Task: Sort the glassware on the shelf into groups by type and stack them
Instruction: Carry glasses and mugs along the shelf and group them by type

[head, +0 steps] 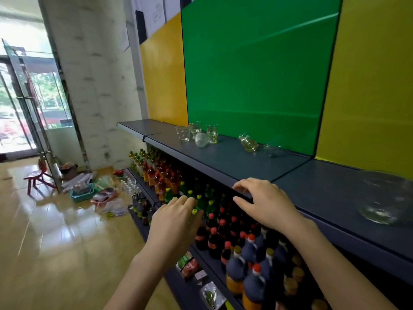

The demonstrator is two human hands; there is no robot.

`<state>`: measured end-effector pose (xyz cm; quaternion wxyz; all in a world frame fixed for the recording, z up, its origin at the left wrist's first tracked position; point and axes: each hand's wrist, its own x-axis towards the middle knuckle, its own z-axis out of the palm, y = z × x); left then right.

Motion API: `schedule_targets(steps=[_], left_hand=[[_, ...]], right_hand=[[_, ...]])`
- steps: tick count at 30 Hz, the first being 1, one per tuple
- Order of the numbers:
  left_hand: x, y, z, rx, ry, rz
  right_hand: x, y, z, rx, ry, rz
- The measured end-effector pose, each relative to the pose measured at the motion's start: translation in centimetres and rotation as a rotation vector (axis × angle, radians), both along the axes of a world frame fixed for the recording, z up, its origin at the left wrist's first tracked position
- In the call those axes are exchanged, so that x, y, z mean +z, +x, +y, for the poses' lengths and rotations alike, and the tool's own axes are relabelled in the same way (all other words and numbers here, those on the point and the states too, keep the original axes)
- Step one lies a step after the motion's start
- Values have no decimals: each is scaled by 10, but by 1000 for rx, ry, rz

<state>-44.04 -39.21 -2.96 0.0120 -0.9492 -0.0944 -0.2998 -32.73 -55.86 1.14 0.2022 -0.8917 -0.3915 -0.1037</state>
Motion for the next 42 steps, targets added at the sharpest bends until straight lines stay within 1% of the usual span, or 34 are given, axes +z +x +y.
schedule_targets(steps=[4, 9, 16, 19, 25, 30, 35, 42], left_hand=[[-3, 34, 42, -48, -29, -77], [-6, 93, 97, -118, -38, -90], [8, 183, 170, -199, -35, -92], [11, 215, 195, -198, -94, -92], [11, 273, 238, -226, -155, -11], [14, 328, 272, -258, -209, 18], [19, 387, 302, -325, -306, 50], [19, 446, 317, -435, -529, 196]], right_hand=[[-5, 29, 44, -21, -6, 7], [-9, 76, 97, -51, 1, 5], [-3, 144, 160, -159, 7, -1], [-1, 165, 182, -194, 5, -6], [2, 205, 218, -281, -31, -7], [3, 236, 243, -393, -60, -22], [10, 264, 275, -520, -43, -32], [11, 308, 305, -628, 22, -53]])
